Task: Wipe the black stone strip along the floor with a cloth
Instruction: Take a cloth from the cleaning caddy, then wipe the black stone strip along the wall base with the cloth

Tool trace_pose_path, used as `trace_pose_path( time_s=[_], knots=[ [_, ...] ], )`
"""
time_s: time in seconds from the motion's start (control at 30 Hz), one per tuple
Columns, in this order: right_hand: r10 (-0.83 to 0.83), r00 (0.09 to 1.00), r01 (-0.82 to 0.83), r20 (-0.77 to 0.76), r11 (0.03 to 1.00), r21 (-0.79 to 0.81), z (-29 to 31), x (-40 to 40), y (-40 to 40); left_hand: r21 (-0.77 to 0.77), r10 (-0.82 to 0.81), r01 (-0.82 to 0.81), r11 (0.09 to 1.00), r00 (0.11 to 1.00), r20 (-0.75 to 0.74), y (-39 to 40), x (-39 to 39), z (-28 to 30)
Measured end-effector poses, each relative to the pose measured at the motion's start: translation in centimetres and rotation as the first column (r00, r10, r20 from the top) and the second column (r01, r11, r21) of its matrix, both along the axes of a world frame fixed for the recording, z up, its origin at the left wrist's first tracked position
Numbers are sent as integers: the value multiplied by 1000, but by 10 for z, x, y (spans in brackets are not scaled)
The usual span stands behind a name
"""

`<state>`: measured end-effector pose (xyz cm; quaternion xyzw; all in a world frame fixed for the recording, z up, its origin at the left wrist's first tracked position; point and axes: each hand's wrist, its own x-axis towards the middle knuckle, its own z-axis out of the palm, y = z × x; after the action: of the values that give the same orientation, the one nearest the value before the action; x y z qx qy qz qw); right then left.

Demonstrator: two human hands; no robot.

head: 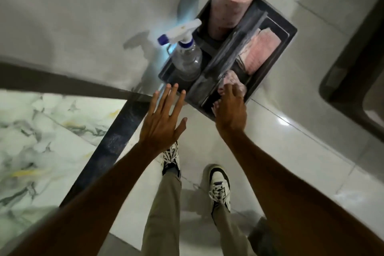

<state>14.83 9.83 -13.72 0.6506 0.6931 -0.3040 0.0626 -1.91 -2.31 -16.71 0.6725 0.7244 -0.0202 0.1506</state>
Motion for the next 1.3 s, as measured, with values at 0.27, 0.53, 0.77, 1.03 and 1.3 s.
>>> trace_pose_path(
  time_s=[0.27, 0.53, 0.77, 1.03, 1.3],
  knots=[
    [303, 924, -296, -235, 953, 62, 94, 50, -97, -122, 369, -360, 925, 928, 56, -141, 61, 72],
    [319, 823, -460, -470, 860, -221, 73, 49, -234, -273, 671, -624, 732, 730, 131, -290, 89, 72],
    [405, 844, -472, -351, 872, -128, 7, -45, -287, -321, 796, -735, 597, 594, 119, -394, 66, 5],
    [434, 813, -472, -389, 882, -1, -203, -159, -284, -261, 811, -776, 574, 582, 54, -424, 4, -212],
    [701, 689, -688, -181, 712, 138, -450, -229, -259, -165, 767, -750, 640, 638, 75, -432, -45, -459]
  ],
)
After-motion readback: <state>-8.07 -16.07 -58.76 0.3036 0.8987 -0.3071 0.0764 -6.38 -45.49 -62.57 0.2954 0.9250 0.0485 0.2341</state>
